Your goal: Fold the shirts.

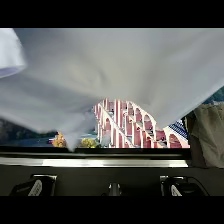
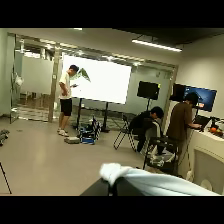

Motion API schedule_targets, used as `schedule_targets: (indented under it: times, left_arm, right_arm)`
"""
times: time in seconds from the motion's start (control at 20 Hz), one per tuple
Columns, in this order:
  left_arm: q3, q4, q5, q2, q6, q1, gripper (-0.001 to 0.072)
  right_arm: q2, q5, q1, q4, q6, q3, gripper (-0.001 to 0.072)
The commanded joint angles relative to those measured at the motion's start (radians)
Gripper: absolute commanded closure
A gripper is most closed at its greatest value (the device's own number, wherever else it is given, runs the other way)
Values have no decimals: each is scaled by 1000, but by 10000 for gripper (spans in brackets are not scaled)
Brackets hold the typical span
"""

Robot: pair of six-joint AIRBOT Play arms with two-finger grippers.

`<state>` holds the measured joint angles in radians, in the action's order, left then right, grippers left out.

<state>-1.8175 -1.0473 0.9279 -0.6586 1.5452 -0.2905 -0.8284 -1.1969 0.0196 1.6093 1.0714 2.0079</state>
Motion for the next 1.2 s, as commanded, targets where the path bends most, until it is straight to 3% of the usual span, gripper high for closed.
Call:
schedule_targets:
  times: [0.0,0.2,0.4,0.55,0.7,0.9,1.05,1.1,1.15]
  left_arm:
    - [-9,-9,45,14,11,-1,679]
    - [45,-38,132,-24,-37,-1,679]
    - [267,-42,164,-110,-123,-1,679]
    - [502,-39,91,-214,-155,0,678]
    - [666,30,-89,-364,-205,-1,678]
    - [684,79,-164,-597,-241,29,677]
    - [684,79,-154,-725,-240,84,677]
    - [684,79,-151,-754,-240,105,677]
    - [684,79,-146,-772,-237,122,674]
  right_arm:
    - [14,-51,0,23,5,8,697]
    - [-89,-204,0,27,5,7,697]
    - [-351,-364,2,23,5,7,697]
    - [-618,-285,2,-2,9,7,695]
    - [-854,-90,2,-108,67,7,694]
    - [-1024,-16,2,-234,234,7,694]
    - [-1082,-3,2,-294,261,7,694]
    - [-1089,1,2,-293,257,7,684]
    - [-1087,-2,-1,-289,229,8,567]
